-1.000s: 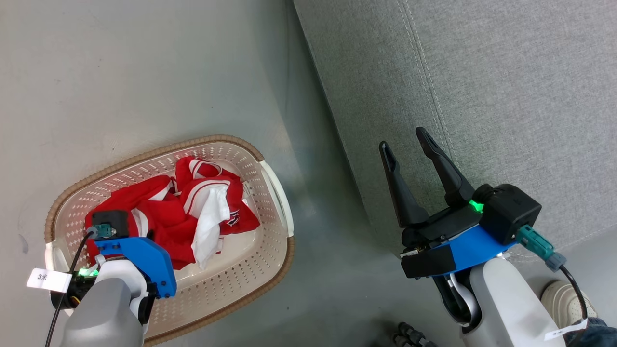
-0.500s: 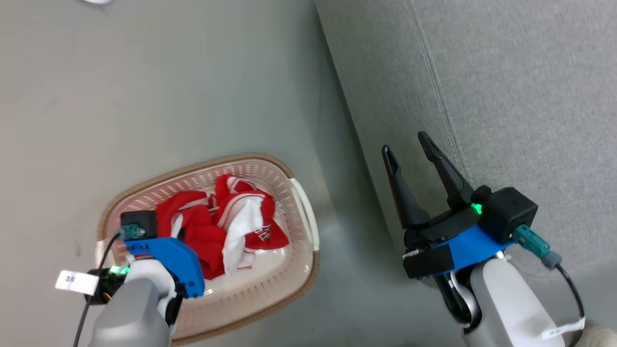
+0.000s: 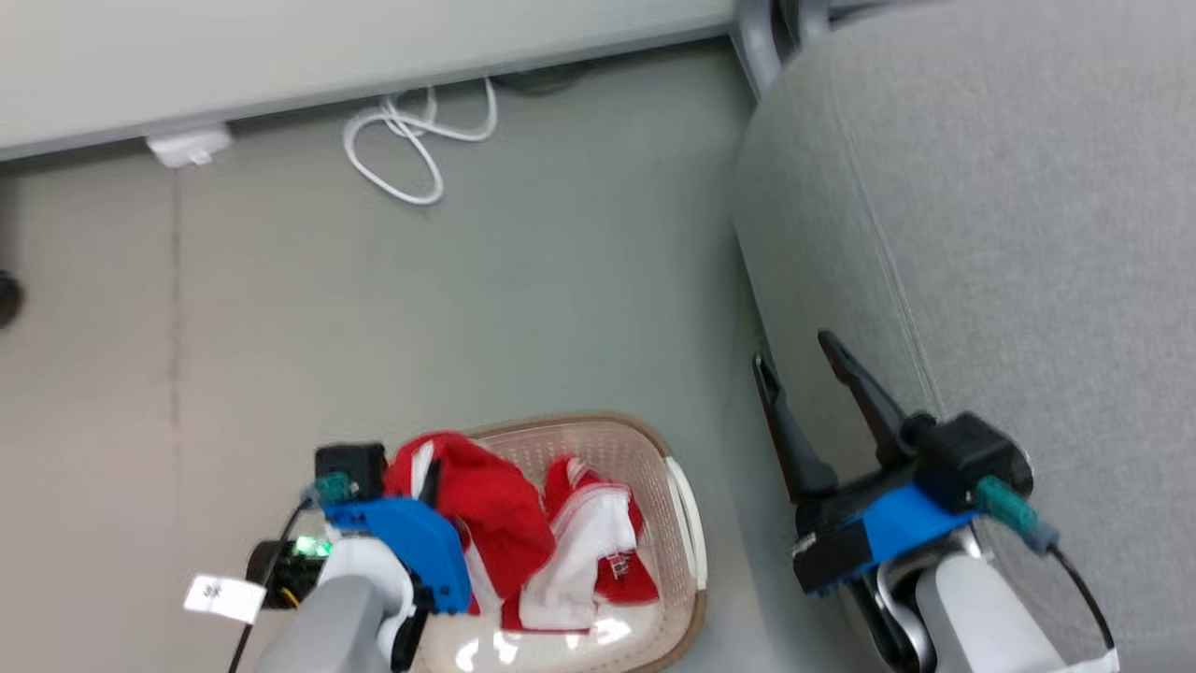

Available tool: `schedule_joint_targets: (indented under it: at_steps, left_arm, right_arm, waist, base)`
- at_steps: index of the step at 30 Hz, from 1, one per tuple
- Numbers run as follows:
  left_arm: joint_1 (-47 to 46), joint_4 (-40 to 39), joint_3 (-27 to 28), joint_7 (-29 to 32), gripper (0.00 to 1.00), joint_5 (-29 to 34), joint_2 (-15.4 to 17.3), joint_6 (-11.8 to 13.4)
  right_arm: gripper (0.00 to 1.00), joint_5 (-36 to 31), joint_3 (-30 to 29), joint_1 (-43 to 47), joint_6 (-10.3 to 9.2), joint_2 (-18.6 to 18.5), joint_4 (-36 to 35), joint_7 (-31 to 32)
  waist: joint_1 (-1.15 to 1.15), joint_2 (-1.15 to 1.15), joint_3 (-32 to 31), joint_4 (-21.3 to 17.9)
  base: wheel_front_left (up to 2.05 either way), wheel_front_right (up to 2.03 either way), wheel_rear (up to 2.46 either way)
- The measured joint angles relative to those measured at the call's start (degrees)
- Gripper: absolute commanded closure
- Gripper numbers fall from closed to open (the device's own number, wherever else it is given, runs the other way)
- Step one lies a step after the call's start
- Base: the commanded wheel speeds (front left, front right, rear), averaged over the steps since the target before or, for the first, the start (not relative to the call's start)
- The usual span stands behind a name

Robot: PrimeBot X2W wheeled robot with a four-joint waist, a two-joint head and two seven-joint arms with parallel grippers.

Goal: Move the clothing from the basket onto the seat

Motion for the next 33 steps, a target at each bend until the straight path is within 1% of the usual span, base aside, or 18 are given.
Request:
schedule_joint_targets:
  at_steps: [5,10,17,22,29,33]
  left_arm:
    - [2.9,-6.3,-5.6,0.4,1.00,-5.1,0.0,0.0]
    - [3.6,-10.9,-9.6,0.0,1.00,-9.1,-0.1,0.0]
    - [2.2,-15.9,-13.5,-0.4,1.00,-11.5,-0.1,0.0]
    - [-1.0,-19.4,-16.0,0.6,1.00,-12.7,-0.1,0.0]
    - [-6.2,-24.0,-19.3,2.4,1.00,-14.6,-0.1,0.0]
    - [-10.0,-27.7,-23.0,3.6,1.00,-16.0,-0.1,0.0]
  right_arm:
    - [0.00,-0.4,-0.6,2.6,0.00,0.0,0.0,1.5]
    - [0.00,-0.4,-1.0,5.2,0.00,0.0,-0.5,2.8]
    - [0.00,-0.6,-1.1,8.3,0.00,0.0,-1.2,4.5]
    - [0.00,-0.6,-0.9,9.3,0.01,0.0,-2.1,5.3]
    - [0.00,-0.5,-0.7,10.2,0.00,0.0,-2.6,6.1]
    - [0.00,-0.5,-0.7,10.4,0.00,0.0,-2.9,6.5]
  waist:
    - [0.00,0.00,-5.4,2.6]
    - [0.01,0.00,-9.6,4.7]
    - [0.01,0.00,-14.4,6.5]
    - [0.01,0.00,-16.2,7.3]
    - [0.02,0.00,-16.8,8.1]
    - [0.02,0.00,-16.8,8.6]
  base:
    - [0.00,0.00,0.00]
    - [0.00,0.00,0.00]
    - [0.00,0.00,0.00]
    - [0.00,0.00,0.00]
    - [0.00,0.00,0.00]
    - [0.00,0.00,0.00]
